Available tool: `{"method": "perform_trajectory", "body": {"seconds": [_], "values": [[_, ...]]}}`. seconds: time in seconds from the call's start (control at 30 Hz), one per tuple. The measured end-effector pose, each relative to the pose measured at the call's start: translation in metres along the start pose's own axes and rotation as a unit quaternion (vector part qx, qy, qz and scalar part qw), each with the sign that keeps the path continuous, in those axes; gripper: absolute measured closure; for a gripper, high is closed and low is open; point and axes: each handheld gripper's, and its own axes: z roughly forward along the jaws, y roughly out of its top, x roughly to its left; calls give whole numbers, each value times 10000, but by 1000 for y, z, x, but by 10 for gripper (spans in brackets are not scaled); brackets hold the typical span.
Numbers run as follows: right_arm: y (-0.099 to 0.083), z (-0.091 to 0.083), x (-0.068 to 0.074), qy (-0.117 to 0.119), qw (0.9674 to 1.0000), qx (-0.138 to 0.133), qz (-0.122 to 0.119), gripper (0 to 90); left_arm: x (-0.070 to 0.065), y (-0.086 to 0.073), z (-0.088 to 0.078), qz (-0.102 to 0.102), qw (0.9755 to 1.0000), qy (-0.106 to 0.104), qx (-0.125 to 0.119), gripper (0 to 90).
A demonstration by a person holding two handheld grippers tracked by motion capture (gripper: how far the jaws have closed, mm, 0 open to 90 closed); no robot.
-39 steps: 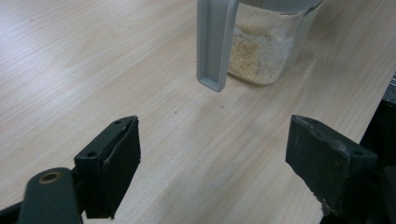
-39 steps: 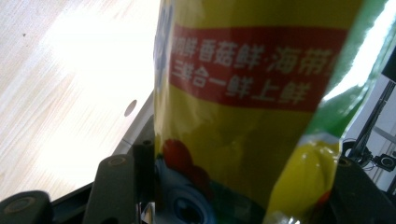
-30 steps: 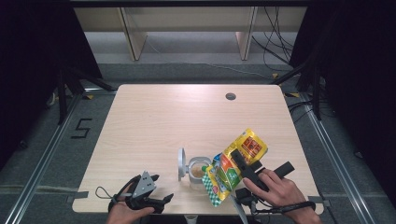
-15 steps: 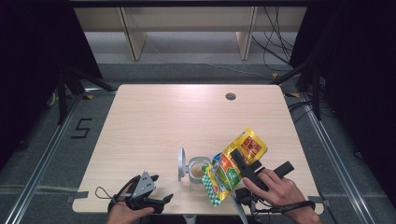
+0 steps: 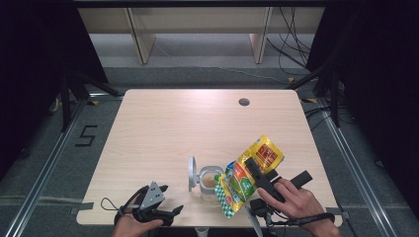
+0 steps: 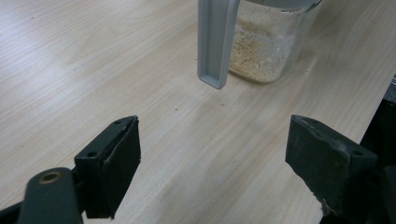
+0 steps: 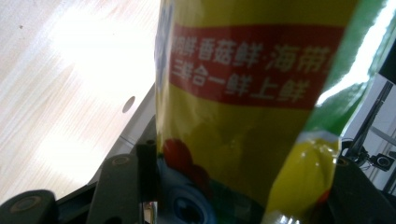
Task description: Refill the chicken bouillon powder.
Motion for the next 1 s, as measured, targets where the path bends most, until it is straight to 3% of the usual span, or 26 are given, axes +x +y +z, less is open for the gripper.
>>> {"method": "perform_trajectory", "body": {"seconds": [0.07,0.1,0.13,0.3,0.33,0.37,0.4,0.43,0.6,0.63,0.73,0.87,0.9,0.97,1.0], "values": [[0,0,0,-4,10000,25,-12,482,-1,0,0,-55,9999,-34,-85,175],[1,0,-1,77,10000,9,-24,483,0,1,0,50,10000,-63,-55,175],[1,0,0,-9,10000,10,-7,483,-2,1,0,-92,9999,-84,-65,175],[3,-1,-1,-64,10000,-18,-42,483,-1,1,0,-54,9999,-79,-32,176],[2,0,-2,39,10000,-24,-60,484,0,1,-1,73,10000,-51,-13,176],[2,0,-1,-83,9999,-4,-60,484,1,1,-1,145,9999,-46,-17,176],[2,0,-1,-86,9999,6,-70,484,-1,1,-1,-23,10000,-48,-25,176],[2,0,-1,-68,9999,18,-83,484,-1,1,0,-62,9999,-45,-89,176],[2,-1,-2,3,9999,16,-125,484,-1,1,0,-18,10000,-44,-20,175],[2,-1,-2,-129,9998,3,-143,485,0,1,-1,0,10000,-49,12,176],[2,-1,-3,-153,9997,19,-176,485,-1,1,-1,-24,10000,-18,-77,176],[1,-1,-2,-134,9998,43,-129,487,-1,1,0,-45,10000,-9,-72,176],[1,-1,-2,-6,9999,49,-138,487,-2,1,0,-52,10000,-12,-76,176],[1,-1,-2,7,9999,48,-147,488,0,1,-1,13,10000,-38,24,176],[1,-1,-2,-9,9999,43,-139,488,-2,1,0,-80,9999,-75,-58,176]]}}
